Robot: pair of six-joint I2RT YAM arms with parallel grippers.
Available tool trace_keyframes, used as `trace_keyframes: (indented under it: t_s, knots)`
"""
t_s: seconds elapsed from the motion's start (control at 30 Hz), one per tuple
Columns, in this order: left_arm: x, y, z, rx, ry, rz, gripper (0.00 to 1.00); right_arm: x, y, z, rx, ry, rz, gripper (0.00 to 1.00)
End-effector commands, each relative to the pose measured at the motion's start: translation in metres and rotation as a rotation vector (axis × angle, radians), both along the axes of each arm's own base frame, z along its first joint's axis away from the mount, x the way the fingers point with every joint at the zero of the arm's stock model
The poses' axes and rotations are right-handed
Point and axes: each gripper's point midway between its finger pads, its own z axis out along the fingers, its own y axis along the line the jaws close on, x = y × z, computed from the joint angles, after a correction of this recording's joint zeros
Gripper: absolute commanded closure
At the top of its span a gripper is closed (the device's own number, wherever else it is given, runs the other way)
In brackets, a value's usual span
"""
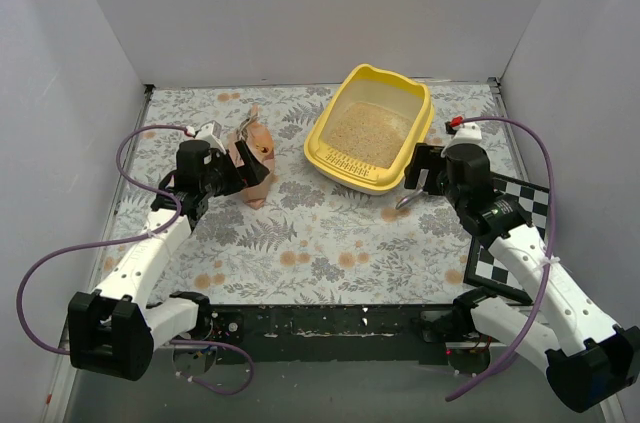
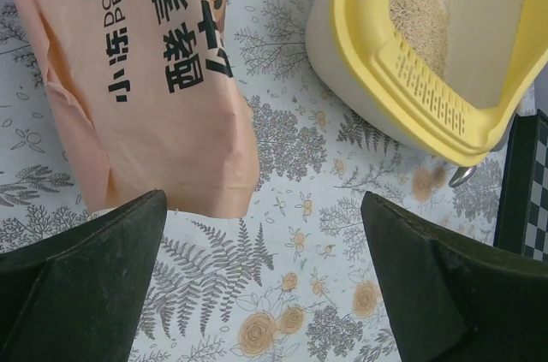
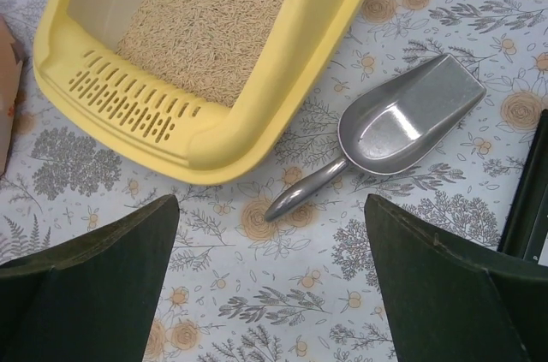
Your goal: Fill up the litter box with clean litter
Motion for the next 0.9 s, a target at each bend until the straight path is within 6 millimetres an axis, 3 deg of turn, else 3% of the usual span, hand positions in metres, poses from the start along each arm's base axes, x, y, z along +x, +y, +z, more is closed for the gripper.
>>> trace_keyframes:
  t_s: [0.0,0.17,0.27,0.4,0.5,0.67,0.8,0.87]
  knots:
    - [0.0,0.008,-0.003,0.036,0.043,0.037,0.02,0.009,-0.002,0.036,0.033,-0.104,-0.024,0.03]
    - [-0.003,0.015,0.003,0.051,0.002,0.064,0.02,0.006,-0.006,0.032,-0.002,-0.099,-0.022,0.02]
    - [-0.001,0.02,0.005,0.073,-0.004,0.079,0.02,0.004,0.004,0.031,0.004,-0.09,0.042,0.02]
    - [0.005,0.028,0.025,0.092,-0.039,0.128,0.02,0.003,0.02,0.031,0.017,-0.08,0.135,0.02]
    - [0.016,0.044,0.047,0.132,-0.067,0.218,0.02,0.003,0.028,0.035,0.03,-0.095,0.185,0.02]
    - [0.041,0.06,0.062,0.208,-0.052,0.314,0.02,0.001,0.041,0.033,0.066,-0.096,0.244,0.02]
    - [0.061,0.058,0.051,0.229,-0.026,0.311,0.02,-0.004,0.042,0.029,0.074,-0.089,0.261,0.02]
    - [0.07,0.055,0.033,0.244,0.019,0.298,0.02,-0.007,0.042,0.03,0.078,-0.099,0.268,0.02]
